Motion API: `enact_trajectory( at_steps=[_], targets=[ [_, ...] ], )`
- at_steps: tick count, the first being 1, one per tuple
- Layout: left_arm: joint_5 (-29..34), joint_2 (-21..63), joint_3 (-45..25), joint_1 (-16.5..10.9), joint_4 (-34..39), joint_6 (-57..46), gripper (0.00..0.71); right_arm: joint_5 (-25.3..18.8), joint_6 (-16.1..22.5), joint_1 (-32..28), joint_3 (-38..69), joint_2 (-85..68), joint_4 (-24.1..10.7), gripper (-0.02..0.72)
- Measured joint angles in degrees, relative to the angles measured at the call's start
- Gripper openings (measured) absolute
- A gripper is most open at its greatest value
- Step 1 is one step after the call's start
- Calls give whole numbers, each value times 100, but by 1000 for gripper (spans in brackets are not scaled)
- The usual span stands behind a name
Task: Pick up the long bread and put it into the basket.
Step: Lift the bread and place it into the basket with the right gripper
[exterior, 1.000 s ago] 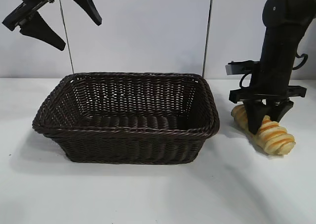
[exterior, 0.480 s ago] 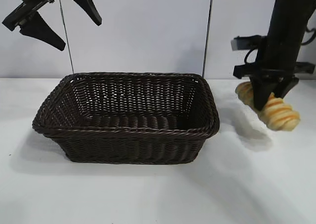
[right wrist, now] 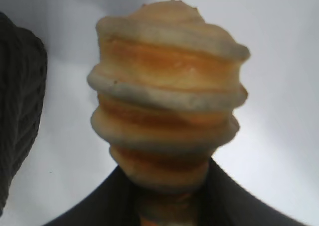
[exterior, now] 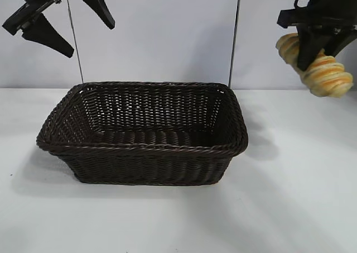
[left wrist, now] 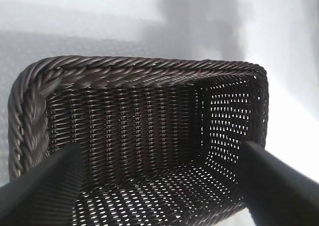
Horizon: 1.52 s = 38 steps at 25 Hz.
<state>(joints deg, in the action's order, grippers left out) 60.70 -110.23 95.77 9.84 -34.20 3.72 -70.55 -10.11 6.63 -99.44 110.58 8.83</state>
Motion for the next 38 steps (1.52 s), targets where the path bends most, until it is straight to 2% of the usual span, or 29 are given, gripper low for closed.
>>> enact_trajectory(
  at_steps=[11, 15, 17, 21, 26, 32, 36, 38],
  targets=[
    [6, 0, 0, 0, 0, 0, 607, 23, 61, 1493, 0, 0, 86, 230],
    [6, 0, 0, 0, 0, 0, 607, 317, 78, 1978, 0, 0, 86, 230],
    [11, 0, 0, 0, 0, 0, 607, 516, -152, 2161, 0, 0, 86, 230],
    [11, 0, 0, 0, 0, 0, 607, 747, -500, 2275, 0, 38, 93, 229],
    [15, 0, 0, 0, 0, 0, 607, 783, -518, 2275, 0, 397, 88, 228],
    [15, 0, 0, 0, 0, 0, 607, 1277, -518, 2275, 0, 918, 251, 228],
    [15, 0, 0, 0, 0, 0, 607, 1340, -518, 2275, 0, 989, 276, 228],
    [15, 0, 0, 0, 0, 0, 607, 1340, -518, 2275, 0, 989, 273, 261]
  ],
)
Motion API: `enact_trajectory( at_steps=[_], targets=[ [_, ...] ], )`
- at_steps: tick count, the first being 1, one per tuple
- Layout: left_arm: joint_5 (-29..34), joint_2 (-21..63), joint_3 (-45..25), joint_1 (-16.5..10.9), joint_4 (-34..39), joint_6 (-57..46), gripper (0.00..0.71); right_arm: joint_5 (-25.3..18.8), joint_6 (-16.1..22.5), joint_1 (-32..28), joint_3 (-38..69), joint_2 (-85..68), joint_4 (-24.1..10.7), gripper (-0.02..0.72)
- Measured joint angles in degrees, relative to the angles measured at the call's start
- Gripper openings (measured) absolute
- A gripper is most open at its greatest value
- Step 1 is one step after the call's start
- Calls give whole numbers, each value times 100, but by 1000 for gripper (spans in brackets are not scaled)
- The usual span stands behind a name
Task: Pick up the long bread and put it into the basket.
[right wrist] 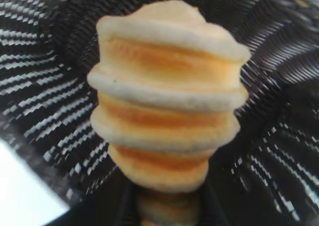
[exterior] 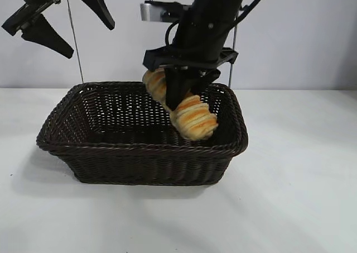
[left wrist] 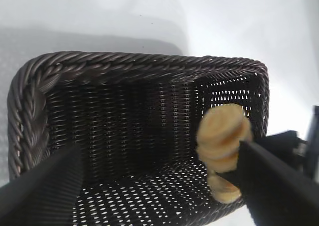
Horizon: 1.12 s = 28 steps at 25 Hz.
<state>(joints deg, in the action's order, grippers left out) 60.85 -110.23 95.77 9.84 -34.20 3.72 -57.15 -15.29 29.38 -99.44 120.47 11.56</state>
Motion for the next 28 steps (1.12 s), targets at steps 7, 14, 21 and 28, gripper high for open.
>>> enact_trajectory(
  at_steps=[7, 14, 21, 28],
  targets=[
    [0, 0, 0, 0, 0, 0, 607, 0, 36, 0, 0, -17, -5, 494],
    [0, 0, 0, 0, 0, 0, 607, -257, 173, -59, -123, -418, -38, 538],
    [1, 0, 0, 0, 0, 0, 607, -882, 196, -532, -792, -755, 304, 538],
    [1, 0, 0, 0, 0, 0, 607, -1244, 338, -1326, -1231, -799, 772, 538]
  ],
)
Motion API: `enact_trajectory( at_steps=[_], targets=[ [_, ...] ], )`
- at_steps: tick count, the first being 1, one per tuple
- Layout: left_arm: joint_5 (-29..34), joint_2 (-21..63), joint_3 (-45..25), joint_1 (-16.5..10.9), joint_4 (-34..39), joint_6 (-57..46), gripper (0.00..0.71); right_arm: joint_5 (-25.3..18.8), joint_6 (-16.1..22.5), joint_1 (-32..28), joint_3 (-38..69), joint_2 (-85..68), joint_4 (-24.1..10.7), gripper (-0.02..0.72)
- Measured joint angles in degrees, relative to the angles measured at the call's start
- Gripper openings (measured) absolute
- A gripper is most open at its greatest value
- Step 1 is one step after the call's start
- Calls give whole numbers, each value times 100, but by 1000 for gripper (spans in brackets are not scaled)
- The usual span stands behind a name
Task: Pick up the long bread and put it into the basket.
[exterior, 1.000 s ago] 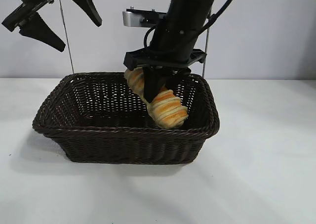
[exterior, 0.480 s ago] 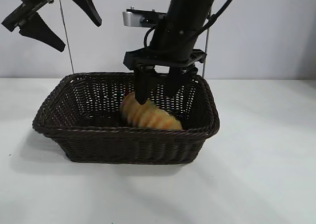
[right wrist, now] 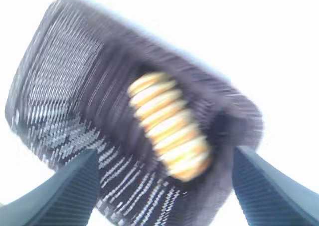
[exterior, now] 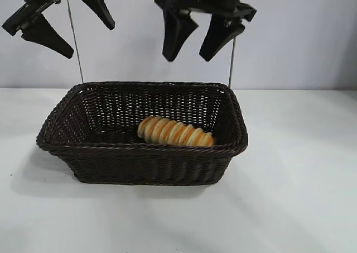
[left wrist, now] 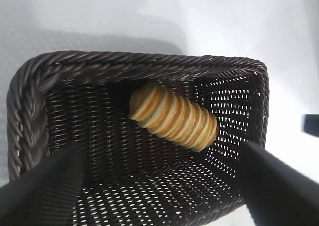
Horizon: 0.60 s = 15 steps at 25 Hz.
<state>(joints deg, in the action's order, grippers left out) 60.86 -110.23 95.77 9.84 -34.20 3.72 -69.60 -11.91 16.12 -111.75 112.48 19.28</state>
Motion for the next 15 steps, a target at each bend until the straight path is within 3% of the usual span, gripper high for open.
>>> enact_trajectory(
  at_steps=[5, 15],
  targets=[
    [5, 0, 0, 0, 0, 0, 607, -108, 175, -537, -9, 0, 198, 538],
    [23, 0, 0, 0, 0, 0, 607, -119, 180, -611, -16, 0, 290, 538]
  ],
)
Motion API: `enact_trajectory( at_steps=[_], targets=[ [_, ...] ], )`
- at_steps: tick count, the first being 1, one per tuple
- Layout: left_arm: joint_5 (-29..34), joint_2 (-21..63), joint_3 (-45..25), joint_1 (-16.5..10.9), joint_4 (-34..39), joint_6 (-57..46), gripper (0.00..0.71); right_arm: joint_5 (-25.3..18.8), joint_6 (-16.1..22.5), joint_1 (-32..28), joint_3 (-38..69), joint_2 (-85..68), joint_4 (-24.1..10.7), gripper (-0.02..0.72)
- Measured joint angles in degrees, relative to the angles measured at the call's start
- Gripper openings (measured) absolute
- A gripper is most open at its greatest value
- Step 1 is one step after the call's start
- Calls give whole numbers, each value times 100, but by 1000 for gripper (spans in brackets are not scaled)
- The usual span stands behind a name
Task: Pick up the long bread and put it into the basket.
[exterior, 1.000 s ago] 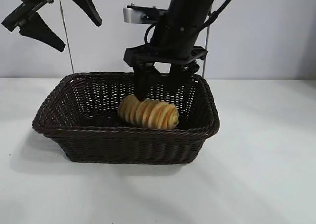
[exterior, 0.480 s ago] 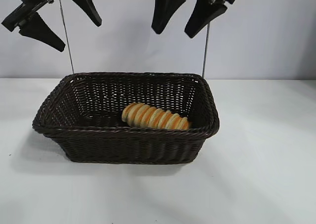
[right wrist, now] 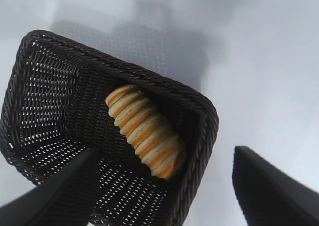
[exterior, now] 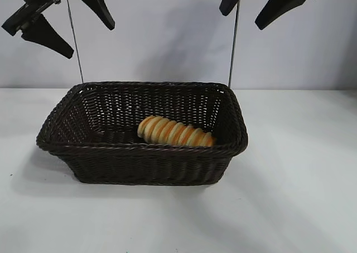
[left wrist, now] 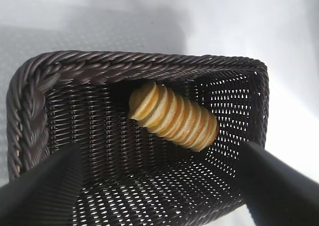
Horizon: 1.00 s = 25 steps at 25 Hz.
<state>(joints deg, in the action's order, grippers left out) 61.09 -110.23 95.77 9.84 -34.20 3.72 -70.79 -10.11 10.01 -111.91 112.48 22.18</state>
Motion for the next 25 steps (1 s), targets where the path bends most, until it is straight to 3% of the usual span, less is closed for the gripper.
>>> enact_trajectory(
  at_steps=[25],
  targets=[
    [4, 0, 0, 0, 0, 0, 607, 0, 0, 0, 648, 0, 15, 538]
  ],
)
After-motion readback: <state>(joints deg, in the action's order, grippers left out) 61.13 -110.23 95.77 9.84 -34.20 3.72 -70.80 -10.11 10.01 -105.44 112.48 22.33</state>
